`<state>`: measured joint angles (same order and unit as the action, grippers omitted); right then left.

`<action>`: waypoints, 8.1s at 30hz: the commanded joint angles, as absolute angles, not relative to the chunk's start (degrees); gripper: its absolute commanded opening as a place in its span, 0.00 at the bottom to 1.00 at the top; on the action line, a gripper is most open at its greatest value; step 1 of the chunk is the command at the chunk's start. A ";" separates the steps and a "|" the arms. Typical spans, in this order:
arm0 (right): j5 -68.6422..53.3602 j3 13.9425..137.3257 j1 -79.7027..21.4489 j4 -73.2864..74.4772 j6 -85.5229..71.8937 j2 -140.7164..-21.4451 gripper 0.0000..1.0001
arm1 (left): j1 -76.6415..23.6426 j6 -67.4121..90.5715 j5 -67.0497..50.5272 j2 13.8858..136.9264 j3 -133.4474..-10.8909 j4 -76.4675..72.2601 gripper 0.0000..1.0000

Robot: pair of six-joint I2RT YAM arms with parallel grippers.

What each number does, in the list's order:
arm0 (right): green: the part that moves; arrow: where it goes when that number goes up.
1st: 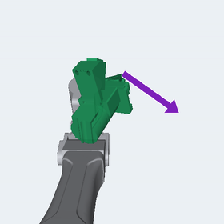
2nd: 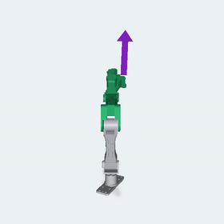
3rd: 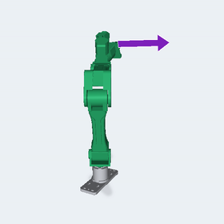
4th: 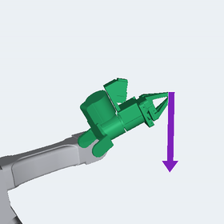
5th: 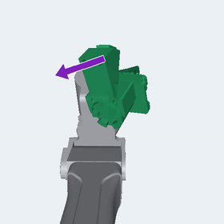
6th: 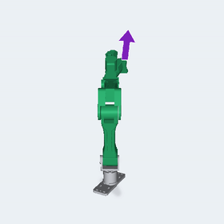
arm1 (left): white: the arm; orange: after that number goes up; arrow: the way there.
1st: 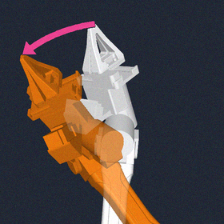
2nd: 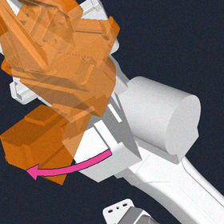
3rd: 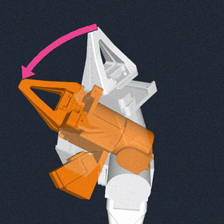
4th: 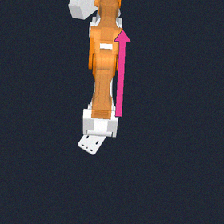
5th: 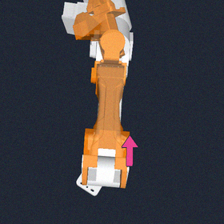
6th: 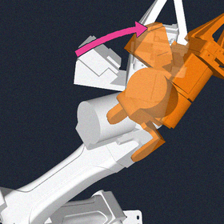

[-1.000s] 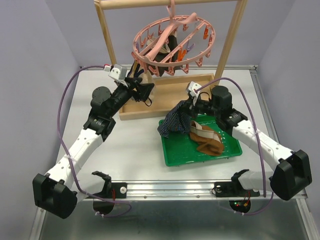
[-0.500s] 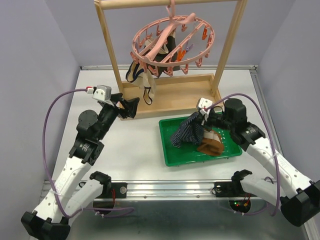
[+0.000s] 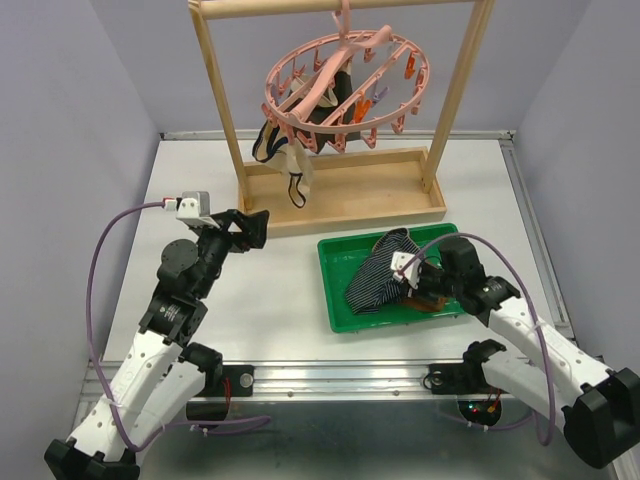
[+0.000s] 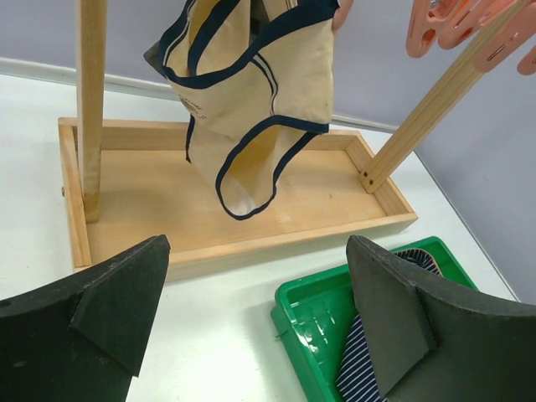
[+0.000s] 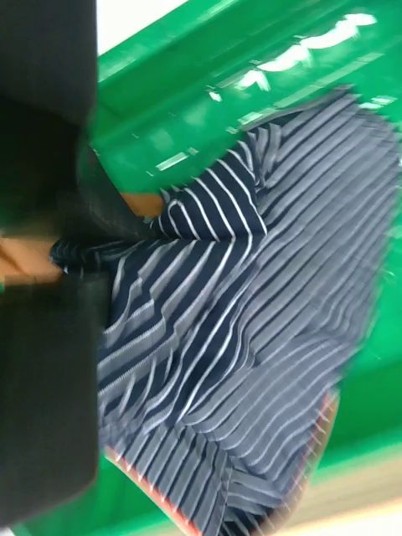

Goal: Remove the underwear clipped to the hanger

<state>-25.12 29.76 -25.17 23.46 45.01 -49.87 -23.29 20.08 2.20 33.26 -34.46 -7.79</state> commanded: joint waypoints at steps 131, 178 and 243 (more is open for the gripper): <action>-42.36 19.86 -13.80 -4.92 18.19 -35.33 1.00 | -10.11 2.73 -21.72 64.52 -61.61 -16.36 0.84; -44.31 52.20 -23.72 9.49 33.22 -70.66 1.00 | -10.11 5.36 1.50 24.26 -36.04 -2.46 0.98; 12.08 88.20 -47.72 -46.76 22.05 -124.48 0.01 | -10.11 10.63 3.69 18.10 -36.39 3.96 0.98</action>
